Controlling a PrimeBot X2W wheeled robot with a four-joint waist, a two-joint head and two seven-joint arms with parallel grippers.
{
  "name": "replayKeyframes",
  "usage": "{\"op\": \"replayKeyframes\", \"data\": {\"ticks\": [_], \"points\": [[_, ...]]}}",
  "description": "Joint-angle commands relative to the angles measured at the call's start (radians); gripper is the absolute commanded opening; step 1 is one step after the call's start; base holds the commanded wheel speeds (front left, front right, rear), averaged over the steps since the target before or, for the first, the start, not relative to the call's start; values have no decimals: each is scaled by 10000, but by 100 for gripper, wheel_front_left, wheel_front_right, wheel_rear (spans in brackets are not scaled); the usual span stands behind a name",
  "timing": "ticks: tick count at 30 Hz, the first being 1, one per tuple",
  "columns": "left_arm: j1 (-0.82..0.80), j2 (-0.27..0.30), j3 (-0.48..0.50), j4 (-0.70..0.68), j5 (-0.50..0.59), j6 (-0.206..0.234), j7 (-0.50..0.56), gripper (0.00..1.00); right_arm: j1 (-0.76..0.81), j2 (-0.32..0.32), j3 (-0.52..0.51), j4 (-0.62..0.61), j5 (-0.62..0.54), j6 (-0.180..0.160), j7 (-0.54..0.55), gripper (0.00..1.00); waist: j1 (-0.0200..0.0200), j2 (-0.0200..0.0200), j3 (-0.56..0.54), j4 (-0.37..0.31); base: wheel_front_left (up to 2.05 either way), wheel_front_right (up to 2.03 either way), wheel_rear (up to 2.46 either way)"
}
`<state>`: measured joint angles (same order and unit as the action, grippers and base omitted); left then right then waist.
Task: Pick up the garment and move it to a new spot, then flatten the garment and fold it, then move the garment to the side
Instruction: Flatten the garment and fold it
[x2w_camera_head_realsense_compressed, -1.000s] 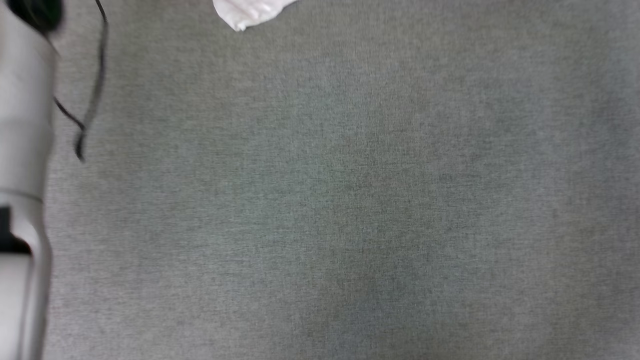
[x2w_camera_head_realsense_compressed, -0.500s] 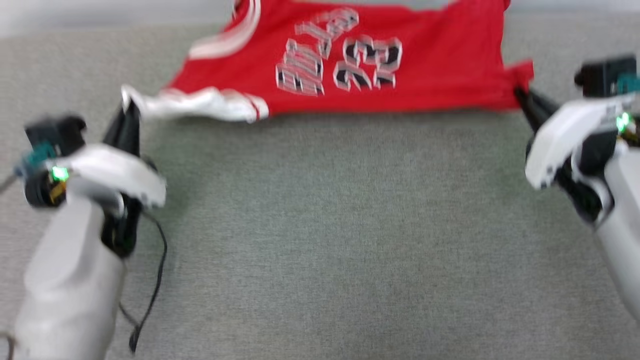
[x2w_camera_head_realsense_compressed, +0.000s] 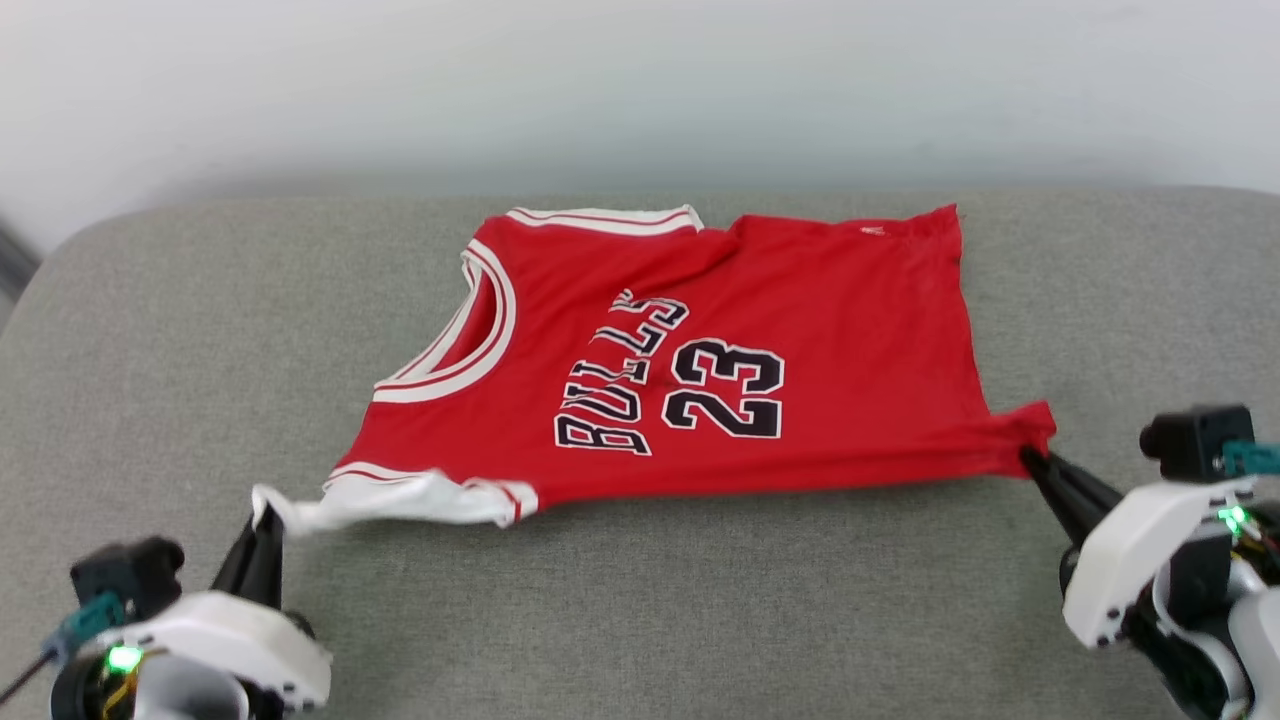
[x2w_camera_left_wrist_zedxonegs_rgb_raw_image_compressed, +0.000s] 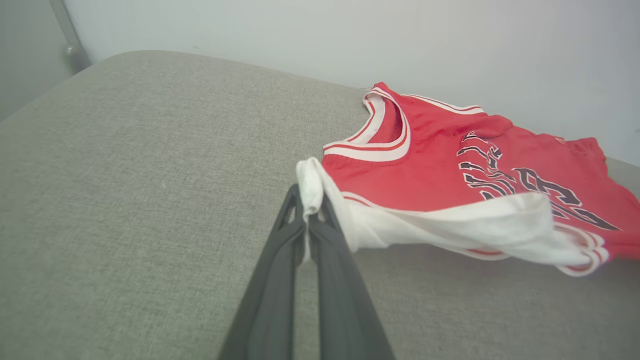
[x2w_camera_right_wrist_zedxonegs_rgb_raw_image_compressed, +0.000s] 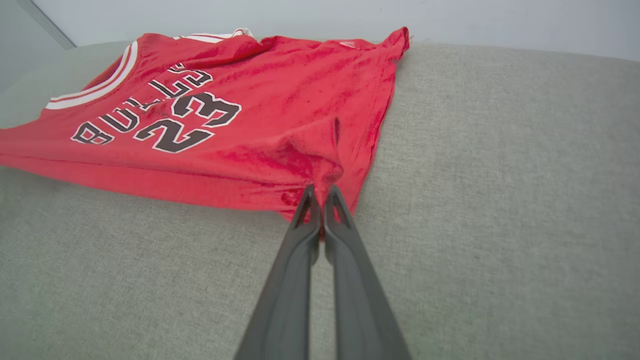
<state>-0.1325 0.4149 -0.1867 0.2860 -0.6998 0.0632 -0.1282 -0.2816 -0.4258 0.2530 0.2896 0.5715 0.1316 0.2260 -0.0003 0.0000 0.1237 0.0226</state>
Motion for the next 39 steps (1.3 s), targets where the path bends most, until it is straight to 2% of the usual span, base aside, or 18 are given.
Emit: {"op": "replayKeyframes", "data": {"ticks": [1, 5, 9, 12, 15, 19, 23, 31, 39], "points": [[686, 152, 127, -696, -53, 372, 223, 0, 615, 92, -334, -535, -264, -17, 237, 0, 3, 0, -267, -81, 0, 0, 0], [2274, 295, 280, -2774, -105, 1305, 859, 0, 2051, 575, -1290, -2087, -747, -17, 1170, 0, 3, 0, -544, -162, 0, 0, 0], [3377, 482, 500, -4446, -116, 2045, 1396, 0, 3306, 1137, -2114, -3529, -1242, -15, 2116, 0, 3, 0, -791, -134, 0, 0, 0], [3813, 700, 595, -5400, -35, 2422, 1736, 0, 3928, 1493, -2570, -4383, -1509, -15, 2724, 0, 3, 0, -862, -83, 0, 0, 0], [3872, 718, 554, -5937, -30, 2566, 1940, 0, 4228, 1841, -2920, -4799, -1677, -14, 3141, 0, 3, 0, -911, -43, 0, 0, 0], [3217, 592, 257, -5803, -89, 2404, 2111, 0, 4009, 2168, -3131, -4760, -1813, -14, 3468, 0, 3, 0, -789, -25, 0, 0, 0], [2340, 377, -153, -5038, -248, 2020, 2303, 0, 3542, 2243, -3077, -4219, -1868, -12, 3743, 0, 3, 0, -541, -53, 0, 0, 0], [65, -13, -640, -2632, -535, 945, 2388, 0, 2230, 2055, -2673, -2946, -1947, -11, 3799, 0, 3, 0, 281, -157, 0, 0, 0], [-1552, -294, -890, -690, -576, 180, 2181, 0, 816, 1805, -1919, -1539, -1748, -11, 3357, 0, 3, 0, 938, -242, 0, 0, 0]]}}
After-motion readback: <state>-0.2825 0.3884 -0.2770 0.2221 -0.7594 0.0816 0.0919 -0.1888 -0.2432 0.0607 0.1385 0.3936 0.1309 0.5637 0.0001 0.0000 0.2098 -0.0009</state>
